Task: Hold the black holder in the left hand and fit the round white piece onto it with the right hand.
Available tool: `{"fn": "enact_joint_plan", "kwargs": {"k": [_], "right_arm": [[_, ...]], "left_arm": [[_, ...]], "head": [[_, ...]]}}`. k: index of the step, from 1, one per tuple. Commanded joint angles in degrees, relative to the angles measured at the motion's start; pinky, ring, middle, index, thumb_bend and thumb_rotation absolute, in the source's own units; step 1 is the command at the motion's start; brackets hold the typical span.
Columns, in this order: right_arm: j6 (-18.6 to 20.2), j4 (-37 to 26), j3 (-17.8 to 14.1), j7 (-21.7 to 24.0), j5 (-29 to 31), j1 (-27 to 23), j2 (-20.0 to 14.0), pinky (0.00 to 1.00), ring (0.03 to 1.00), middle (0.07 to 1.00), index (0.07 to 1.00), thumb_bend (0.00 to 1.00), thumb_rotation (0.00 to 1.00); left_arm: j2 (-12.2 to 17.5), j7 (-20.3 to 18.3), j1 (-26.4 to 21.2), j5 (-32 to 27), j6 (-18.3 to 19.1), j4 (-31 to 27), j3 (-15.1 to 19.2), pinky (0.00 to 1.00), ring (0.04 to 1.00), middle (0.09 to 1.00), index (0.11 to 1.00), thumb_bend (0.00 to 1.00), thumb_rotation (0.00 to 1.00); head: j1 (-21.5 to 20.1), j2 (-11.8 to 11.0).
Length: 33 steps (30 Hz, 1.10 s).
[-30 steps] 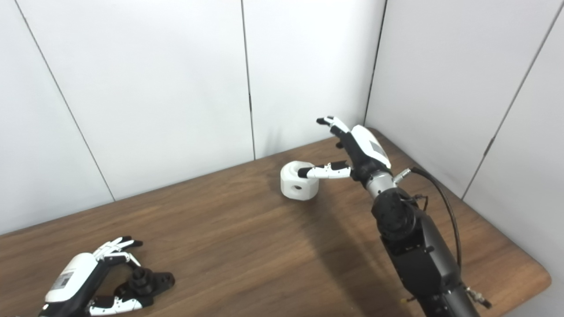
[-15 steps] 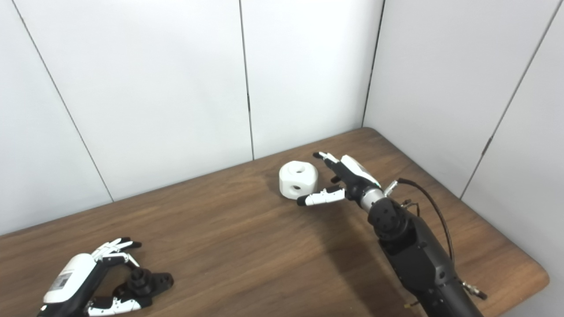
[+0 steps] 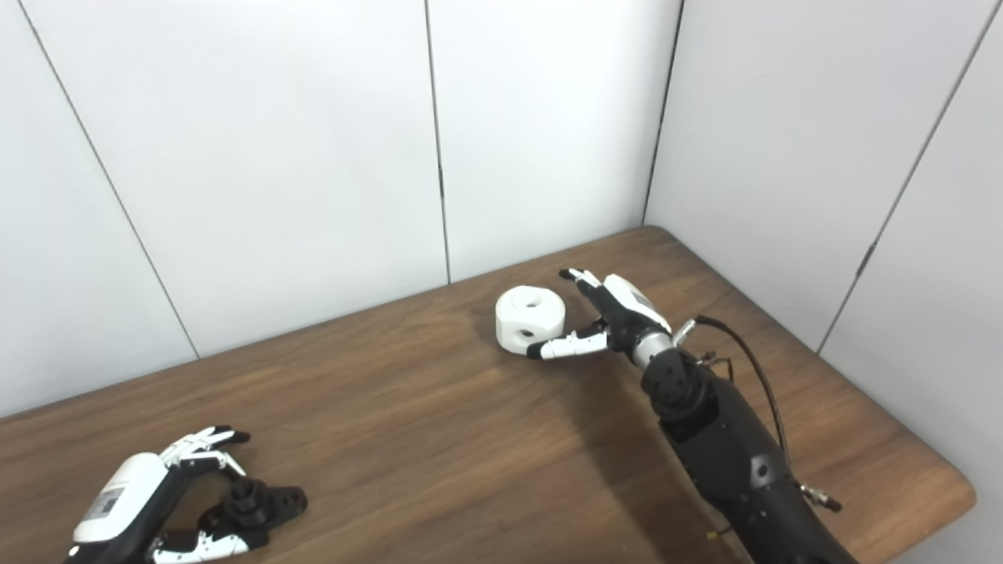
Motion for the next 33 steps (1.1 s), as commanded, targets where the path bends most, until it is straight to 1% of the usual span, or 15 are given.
{"fn": "enact_joint_plan", "kwargs": {"k": [1,5,6,11,15,20,23,27,30,33], "right_arm": [[0.0,1.2,0.1,-2.4,-0.6,-1.0,0.3,0.77,0.94,0.983,0.944,1.0,0.47],[-0.6,2.9,0.9,-4.9,-1.4,-1.4,1.3,0.76,0.922,0.963,0.928,0.99,0.47],[-0.7,3.3,1.1,-5.3,-1.3,-1.6,1.6,0.76,0.919,0.959,0.923,0.98,0.47],[-0.4,4.9,2.5,-6.5,-1.5,-2.7,2.4,0.76,0.918,0.953,0.899,0.98,0.46],[-0.5,5.7,3.6,-6.6,-1.8,-3.3,2.5,0.76,0.914,0.951,0.884,0.97,0.44],[-1.4,6.7,5.3,-7.0,-2.4,-3.8,2.2,0.71,0.889,0.94,0.869,0.98,0.43],[-1.6,7.2,6.7,-7.1,-3.8,-4.0,1.7,0.68,0.874,0.934,0.857,0.98,0.42],[-1.3,7.4,7.8,-6.5,-4.5,-4.2,1.4,0.67,0.87,0.932,0.837,0.98,0.4],[-1.5,7.9,8.5,-5.7,-4.6,-4.5,1.0,0.68,0.875,0.935,0.815,0.99,0.41],[-0.7,7.6,9.6,-4.9,-5.3,-4.7,0.5,0.69,0.877,0.939,0.794,0.98,0.42]], "left_arm": [[0.9,-3.2,8.4,2.7,3.9,3.9,-2.2,0.91,0.902,0.84,0.485,0.52,0.05],[0.8,-3.6,8.5,2.8,4.5,3.3,-1.9,0.89,0.894,0.835,0.485,0.52,0.05],[0.8,-3.9,8.7,2.7,4.8,2.8,-1.8,0.89,0.893,0.835,0.485,0.52,0.05],[0.9,-5.4,9.6,2.1,6.4,-0.2,-1.4,0.89,0.894,0.834,0.485,0.52,0.05],[1.3,-6.4,10.3,2.0,7.8,-2.5,-1.4,0.88,0.89,0.83,0.485,0.52,0.05],[1.4,-7.2,10.8,1.6,9.2,-4.1,-1.4,0.87,0.889,0.83,0.485,0.52,0.04],[1.4,-6.9,10.8,1.8,9.1,-4.1,-1.6,0.86,0.886,0.827,0.485,0.52,0.04],[1.3,-7.3,11.1,1.5,9.4,-4.7,-1.6,0.86,0.887,0.829,0.485,0.52,0.04],[1.5,-7.2,11.2,2.0,9.6,-5.2,-1.8,0.85,0.881,0.828,0.485,0.52,0.04],[1.4,-6.8,11.1,1.7,9.1,-4.5,-1.6,0.85,0.878,0.826,0.485,0.52,0.04]], "head": [[0.2,0.2],[0.2,0.2],[0.7,0.5],[1.0,0.7],[1.3,1.1],[1.6,1.5],[1.7,1.5],[1.9,1.9],[2.2,2.1],[2.2,2.1]]}}
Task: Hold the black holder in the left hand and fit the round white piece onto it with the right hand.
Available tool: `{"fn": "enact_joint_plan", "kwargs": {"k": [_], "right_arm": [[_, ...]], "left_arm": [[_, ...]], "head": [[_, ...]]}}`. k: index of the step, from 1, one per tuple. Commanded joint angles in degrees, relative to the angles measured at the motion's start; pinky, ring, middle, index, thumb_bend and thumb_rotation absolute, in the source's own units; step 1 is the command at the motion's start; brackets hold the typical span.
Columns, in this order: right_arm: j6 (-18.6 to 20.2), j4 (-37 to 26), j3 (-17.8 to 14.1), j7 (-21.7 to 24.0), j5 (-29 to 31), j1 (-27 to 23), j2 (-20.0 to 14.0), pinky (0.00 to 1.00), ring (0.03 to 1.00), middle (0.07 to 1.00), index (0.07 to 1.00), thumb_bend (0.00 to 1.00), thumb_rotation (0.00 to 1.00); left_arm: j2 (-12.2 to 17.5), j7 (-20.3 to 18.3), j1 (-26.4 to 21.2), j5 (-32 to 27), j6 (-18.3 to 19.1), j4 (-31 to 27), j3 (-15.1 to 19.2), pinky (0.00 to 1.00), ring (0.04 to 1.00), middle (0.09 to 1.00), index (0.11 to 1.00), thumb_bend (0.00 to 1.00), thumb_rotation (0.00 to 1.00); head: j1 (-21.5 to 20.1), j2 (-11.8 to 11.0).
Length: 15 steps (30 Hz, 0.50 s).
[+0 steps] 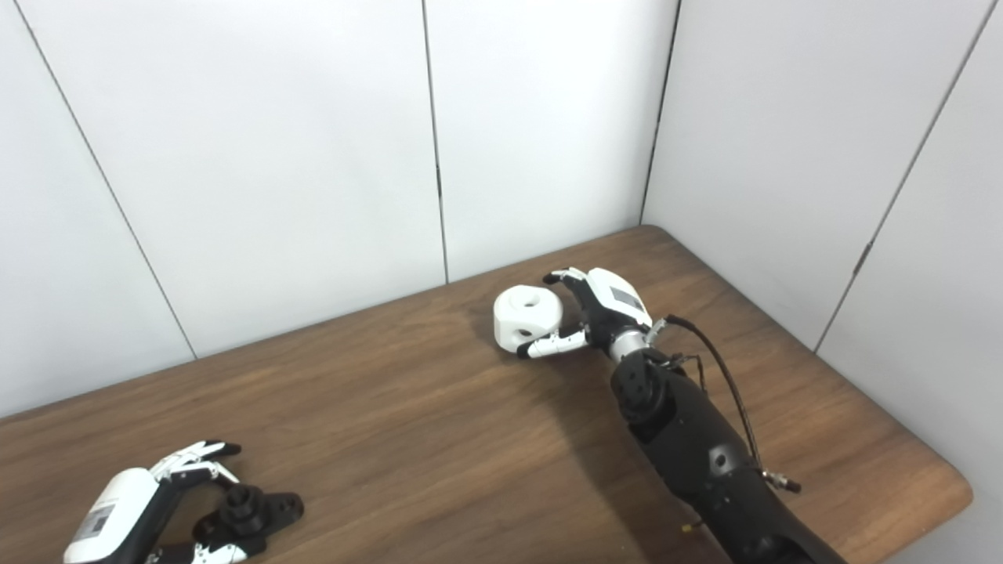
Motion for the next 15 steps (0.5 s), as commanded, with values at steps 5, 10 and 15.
{"fn": "enact_joint_plan", "kwargs": {"k": [5,10,15], "right_arm": [[0.7,-0.5,3.0,4.6,0.2,-0.3,-0.6,0.71,0.868,0.937,0.736,0.97,0.4],[1.0,-1.0,3.0,3.6,0.2,-0.4,0.0,0.71,0.862,0.914,0.679,0.95,0.37],[1.8,-0.3,1.7,-1.6,-1.0,-0.3,2.7,0.71,0.842,0.851,0.602,0.88,0.31]], "left_arm": [[1.1,-5.8,6.4,1.9,3.3,3.3,-2.5,0.86,0.88,0.829,0.485,0.52,0.04],[0.8,-5.4,6.2,2.1,3.0,3.9,-2.7,0.86,0.879,0.832,0.485,0.52,0.05],[0.6,-5.4,6.3,2.1,3.0,4.1,-2.8,0.87,0.88,0.829,0.485,0.52,0.05]], "head": [[0.2,0.6],[0.3,0.7],[0.5,0.8]]}}
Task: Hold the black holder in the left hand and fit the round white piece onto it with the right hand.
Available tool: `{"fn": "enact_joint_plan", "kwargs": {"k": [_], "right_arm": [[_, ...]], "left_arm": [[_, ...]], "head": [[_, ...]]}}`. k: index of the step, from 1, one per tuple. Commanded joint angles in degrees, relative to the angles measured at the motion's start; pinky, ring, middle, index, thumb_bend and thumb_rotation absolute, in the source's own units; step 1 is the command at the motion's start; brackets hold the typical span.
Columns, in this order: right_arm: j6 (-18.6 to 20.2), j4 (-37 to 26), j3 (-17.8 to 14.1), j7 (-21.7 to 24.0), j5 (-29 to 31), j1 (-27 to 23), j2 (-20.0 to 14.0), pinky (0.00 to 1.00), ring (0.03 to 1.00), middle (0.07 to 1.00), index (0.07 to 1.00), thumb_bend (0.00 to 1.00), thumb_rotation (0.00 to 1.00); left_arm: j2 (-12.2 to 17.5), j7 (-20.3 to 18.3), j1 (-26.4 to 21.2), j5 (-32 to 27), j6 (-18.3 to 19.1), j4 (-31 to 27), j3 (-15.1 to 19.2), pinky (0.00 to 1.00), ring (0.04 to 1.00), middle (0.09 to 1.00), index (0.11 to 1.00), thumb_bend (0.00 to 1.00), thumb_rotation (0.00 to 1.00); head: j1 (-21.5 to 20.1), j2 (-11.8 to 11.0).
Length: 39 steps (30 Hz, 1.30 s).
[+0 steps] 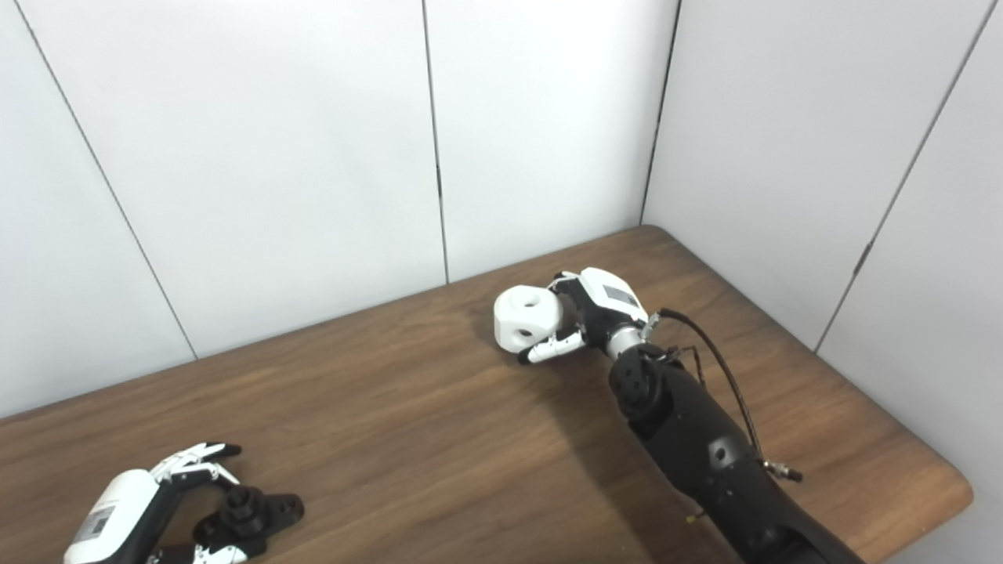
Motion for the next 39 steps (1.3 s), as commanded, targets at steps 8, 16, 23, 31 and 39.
{"fn": "enact_joint_plan", "kwargs": {"k": [8,16,23,31,39], "right_arm": [[-3.0,5.7,-0.7,-11.7,-1.4,-0.8,6.9,0.66,0.775,0.749,0.481,0.52,0.14],[-2.6,6.7,-0.5,-14.6,-1.3,-0.8,8.7,0.64,0.76,0.737,0.48,0.52,0.14],[-2.9,6.0,-0.8,-15.6,-0.6,-0.7,9.3,0.62,0.738,0.723,0.481,0.52,0.14],[-4.7,-3.9,0.5,-8.2,3.5,0.3,8.9,0.62,0.72,0.721,0.481,0.52,0.14],[-3.0,-14.2,5.5,2.8,3.3,-0.5,8.9,0.65,0.731,0.726,0.482,0.52,0.14]], "left_arm": [[0.3,-4.7,6.1,2.7,3.0,4.7,-2.9,0.87,0.882,0.827,0.485,0.52,0.05],[0.4,-4.7,6.0,3.1,3.6,4.5,-3.0,0.87,0.885,0.828,0.485,0.52,0.05],[0.2,-4.3,5.9,3.1,3.3,5.0,-2.9,0.88,0.888,0.829,0.485,0.52,0.05],[-0.2,-4.2,5.3,3.2,3.2,5.3,-3.1,0.88,0.891,0.831,0.485,0.52,0.05],[-1.0,-4.3,4.8,3.4,3.8,5.8,-3.5,0.89,0.898,0.831,0.485,0.52,0.05]], "head": [[0.6,0.3],[1.4,0.6],[2.5,1.0],[6.7,2.1],[12.1,3.5]]}}
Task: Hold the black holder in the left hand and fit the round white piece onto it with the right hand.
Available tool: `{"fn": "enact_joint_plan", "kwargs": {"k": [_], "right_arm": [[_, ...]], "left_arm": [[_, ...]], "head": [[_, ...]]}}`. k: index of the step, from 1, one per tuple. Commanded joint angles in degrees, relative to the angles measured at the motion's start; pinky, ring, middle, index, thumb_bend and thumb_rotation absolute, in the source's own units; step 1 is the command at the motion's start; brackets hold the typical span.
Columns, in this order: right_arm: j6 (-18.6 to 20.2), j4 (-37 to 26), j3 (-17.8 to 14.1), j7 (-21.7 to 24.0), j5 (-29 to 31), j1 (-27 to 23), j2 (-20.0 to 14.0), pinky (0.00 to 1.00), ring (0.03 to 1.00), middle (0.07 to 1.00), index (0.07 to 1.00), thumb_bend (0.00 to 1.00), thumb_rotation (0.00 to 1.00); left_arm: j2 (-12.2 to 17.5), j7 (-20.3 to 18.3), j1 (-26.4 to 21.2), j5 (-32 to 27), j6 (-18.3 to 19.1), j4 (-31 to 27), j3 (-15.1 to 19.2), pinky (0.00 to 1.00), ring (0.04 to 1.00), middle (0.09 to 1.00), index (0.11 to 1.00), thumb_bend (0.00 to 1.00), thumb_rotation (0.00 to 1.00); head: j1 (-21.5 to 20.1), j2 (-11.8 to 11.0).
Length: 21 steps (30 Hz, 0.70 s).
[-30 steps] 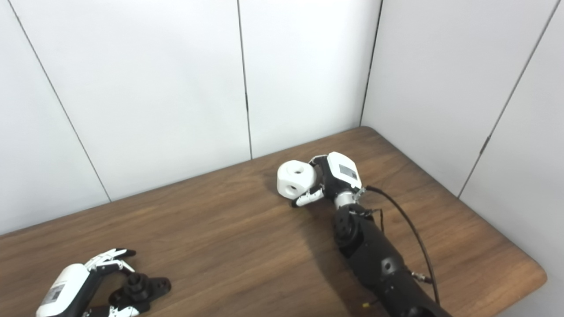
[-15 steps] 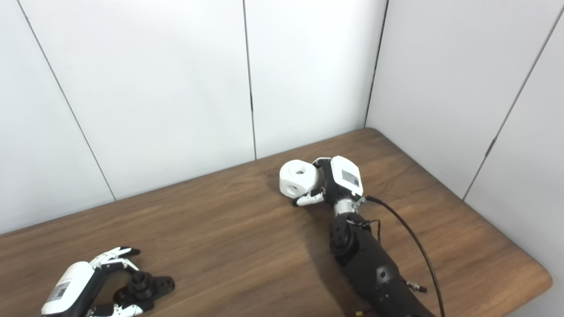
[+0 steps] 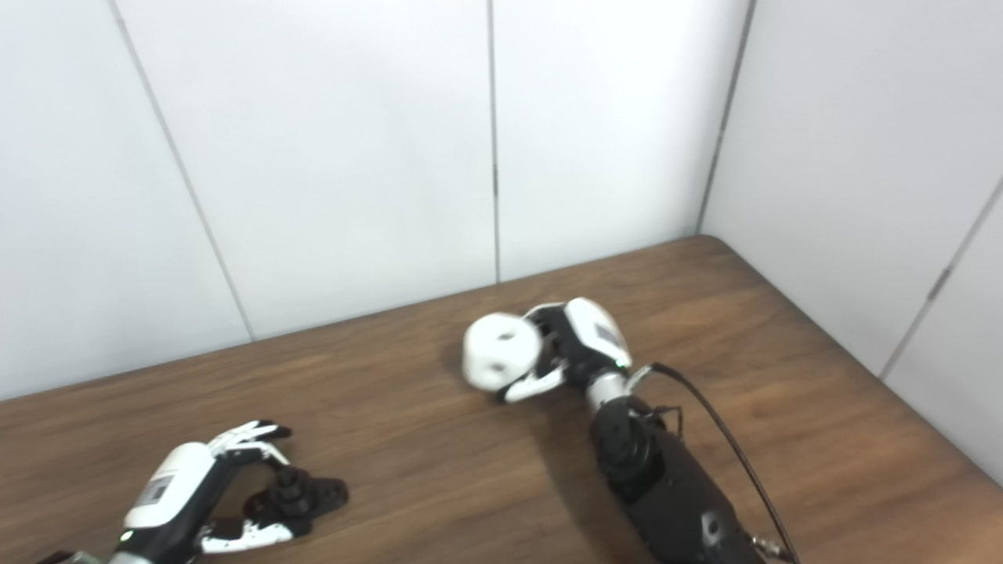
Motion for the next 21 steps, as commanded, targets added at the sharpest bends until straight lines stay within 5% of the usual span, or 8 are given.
{"fn": "enact_joint_plan", "kwargs": {"k": [1,9,21], "right_arm": [[-0.6,-4.2,0.9,2.9,-0.7,-2.8,-1.0,0.66,0.731,0.723,0.482,0.52,0.14],[0.5,-11.5,4.6,11.2,-2.9,-3.0,-0.2,0.64,0.723,0.719,0.481,0.52,0.13],[-0.9,-13.8,6.8,15.9,-3.0,-3.0,2.1,0.62,0.731,0.721,0.48,0.52,0.13]], "left_arm": [[-0.4,-4.2,5.5,3.4,3.8,5.3,-3.0,0.9,0.902,0.833,0.485,0.52,0.05],[-1.2,-4.0,4.8,4.2,4.4,5.2,-3.5,0.9,0.908,0.835,0.484,0.52,0.05],[-2.9,-5.1,4.2,5.4,7.9,3.5,-5.0,0.89,0.915,0.85,0.484,0.52,0.05]], "head": [[1.5,0.3],[7.2,1.6],[14.2,3.2]]}}
